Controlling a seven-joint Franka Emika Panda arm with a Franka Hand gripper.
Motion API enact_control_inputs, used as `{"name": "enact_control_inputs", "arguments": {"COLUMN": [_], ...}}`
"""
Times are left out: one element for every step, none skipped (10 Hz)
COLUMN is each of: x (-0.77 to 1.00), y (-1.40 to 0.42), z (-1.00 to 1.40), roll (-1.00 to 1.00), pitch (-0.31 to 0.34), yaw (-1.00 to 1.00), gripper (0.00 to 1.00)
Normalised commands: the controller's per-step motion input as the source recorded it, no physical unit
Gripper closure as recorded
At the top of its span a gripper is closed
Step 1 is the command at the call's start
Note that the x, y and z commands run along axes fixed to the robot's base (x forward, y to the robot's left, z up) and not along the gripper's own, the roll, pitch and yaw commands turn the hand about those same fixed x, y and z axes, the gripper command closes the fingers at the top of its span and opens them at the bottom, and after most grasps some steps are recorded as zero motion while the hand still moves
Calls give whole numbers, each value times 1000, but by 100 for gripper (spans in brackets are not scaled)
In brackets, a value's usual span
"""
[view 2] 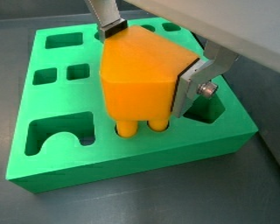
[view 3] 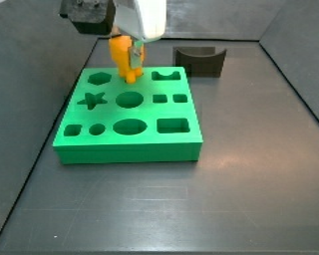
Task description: Insert the 3 prong object.
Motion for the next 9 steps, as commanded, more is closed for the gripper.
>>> {"name": "enact_control_inputs", "arguments": {"x": [0, 0, 0, 0, -6, 0, 0, 0, 0], "y": [0, -11, -9, -17, 0, 0, 29, 0, 0], "z": [-323, -340, -309, -266, -277, -289, 0, 0, 0], "roll": [19, 121, 154, 131, 144, 183, -60, 10, 0], "pitch": [-44, -3, 0, 0, -26, 0, -11, 0, 0], "yaw": [-326, -454, -574, -371, 0, 77, 0, 0, 0], "gripper": [100, 100, 100, 100, 100, 100, 100, 100, 100]}}
